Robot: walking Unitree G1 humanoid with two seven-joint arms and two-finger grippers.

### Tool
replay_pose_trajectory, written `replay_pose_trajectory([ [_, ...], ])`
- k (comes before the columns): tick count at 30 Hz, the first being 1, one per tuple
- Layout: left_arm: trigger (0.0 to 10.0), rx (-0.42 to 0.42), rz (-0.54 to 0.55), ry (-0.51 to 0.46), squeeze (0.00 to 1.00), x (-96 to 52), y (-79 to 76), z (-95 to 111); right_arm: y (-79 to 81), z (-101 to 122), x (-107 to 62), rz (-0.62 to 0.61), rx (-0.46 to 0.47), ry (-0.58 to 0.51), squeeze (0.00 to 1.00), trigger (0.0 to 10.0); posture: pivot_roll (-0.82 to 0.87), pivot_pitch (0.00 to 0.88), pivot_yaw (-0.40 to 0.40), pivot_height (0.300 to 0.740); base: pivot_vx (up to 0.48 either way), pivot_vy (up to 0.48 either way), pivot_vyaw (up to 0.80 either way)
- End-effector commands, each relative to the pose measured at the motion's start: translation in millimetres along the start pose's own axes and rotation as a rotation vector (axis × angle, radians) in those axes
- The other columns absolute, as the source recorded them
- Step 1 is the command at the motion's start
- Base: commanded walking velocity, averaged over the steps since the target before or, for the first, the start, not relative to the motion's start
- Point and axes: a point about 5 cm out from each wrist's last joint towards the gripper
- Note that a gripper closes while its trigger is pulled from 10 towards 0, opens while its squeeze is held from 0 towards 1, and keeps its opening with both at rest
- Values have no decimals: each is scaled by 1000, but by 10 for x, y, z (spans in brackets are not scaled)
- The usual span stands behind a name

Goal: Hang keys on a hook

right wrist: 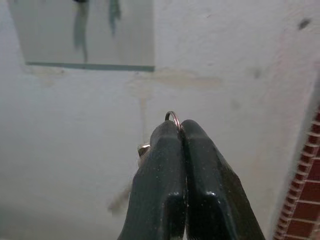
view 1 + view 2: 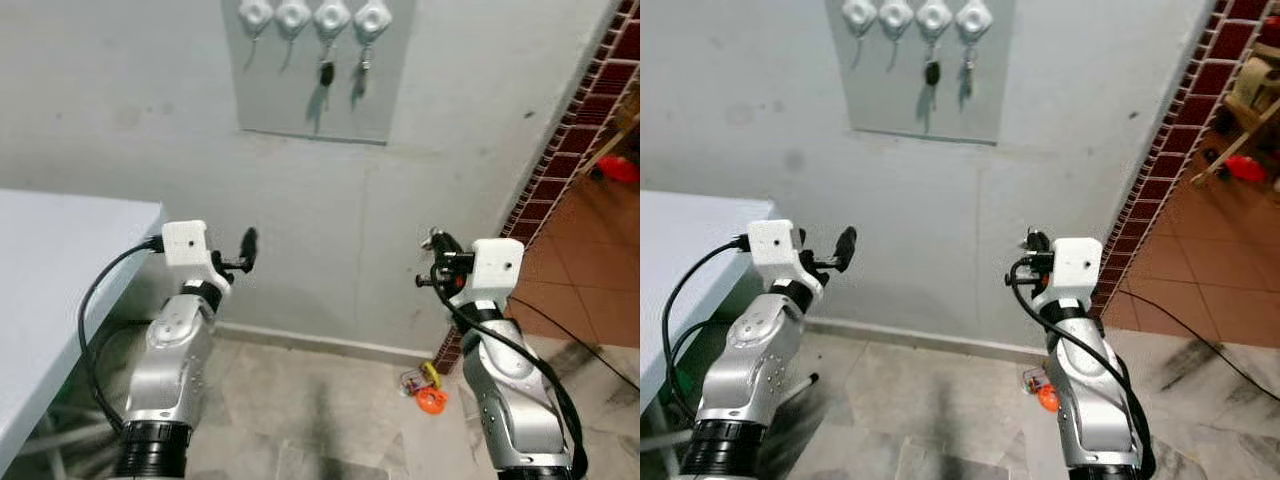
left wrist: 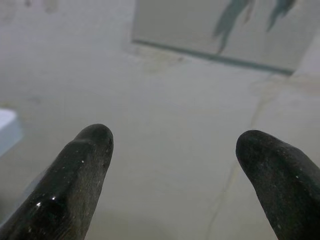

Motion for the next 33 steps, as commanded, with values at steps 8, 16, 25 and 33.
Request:
replay_pose_trajectory([
  [8,10000,0,-10,-4,0,0,-23,19,9,47,14,11,-1,-12,0,10000,-17,0,0,732,325,0,0],
  [16,10000,-14,-11,-2,0,-11,-45,7,11,45,7,19,-7,-8,0,10000,-19,0,-4,732,396,0,0],
  [25,10000,-12,-16,-1,0,-17,-60,5,20,53,2,39,-58,-6,0,10000,-18,0,-7,732,385,0,0],
  [33,10000,-15,-15,2,0,-19,-64,-1,38,60,7,57,-70,-7,0,10000,-17,0,-7,732,384,0,700],
])
Point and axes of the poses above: a point about 5 cm out from each wrist's last joint towards the gripper, its own x axis pointing out of the wrist towards the gripper, its own z axis along the axis of the wrist's last joint, y = z × x, and after that the axes turned 11 degrees about x, right-handed
